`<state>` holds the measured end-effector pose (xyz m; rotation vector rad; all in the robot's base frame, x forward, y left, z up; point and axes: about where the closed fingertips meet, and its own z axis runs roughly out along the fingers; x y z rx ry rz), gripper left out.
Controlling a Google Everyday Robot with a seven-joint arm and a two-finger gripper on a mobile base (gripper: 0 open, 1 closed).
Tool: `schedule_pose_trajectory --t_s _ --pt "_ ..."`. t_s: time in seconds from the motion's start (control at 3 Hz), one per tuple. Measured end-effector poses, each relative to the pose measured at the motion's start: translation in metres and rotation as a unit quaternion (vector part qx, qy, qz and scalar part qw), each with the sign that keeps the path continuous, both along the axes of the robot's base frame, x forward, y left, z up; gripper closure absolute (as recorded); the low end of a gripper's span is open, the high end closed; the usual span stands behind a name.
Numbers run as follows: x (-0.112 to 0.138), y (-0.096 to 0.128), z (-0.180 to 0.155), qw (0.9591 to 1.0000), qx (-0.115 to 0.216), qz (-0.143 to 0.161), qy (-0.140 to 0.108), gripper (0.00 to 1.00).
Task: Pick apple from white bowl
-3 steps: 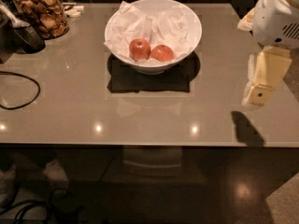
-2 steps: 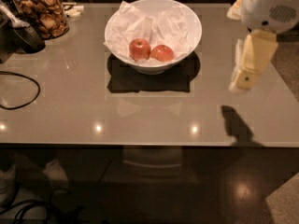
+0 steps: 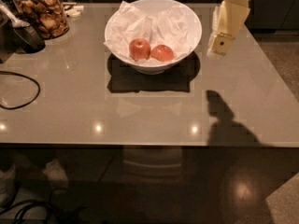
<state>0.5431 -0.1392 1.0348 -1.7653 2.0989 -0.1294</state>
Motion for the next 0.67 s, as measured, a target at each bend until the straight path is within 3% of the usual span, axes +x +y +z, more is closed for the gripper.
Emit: schedule_pose_trajectory --t_s 0.33,0.67 --pt "0.005 0.001 -0.002 0.9999 0.007 -0.001 -0.010 0.00" --pt "0.027 0.017 -0.001 0.9997 0.020 0.000 -0.016 0.00"
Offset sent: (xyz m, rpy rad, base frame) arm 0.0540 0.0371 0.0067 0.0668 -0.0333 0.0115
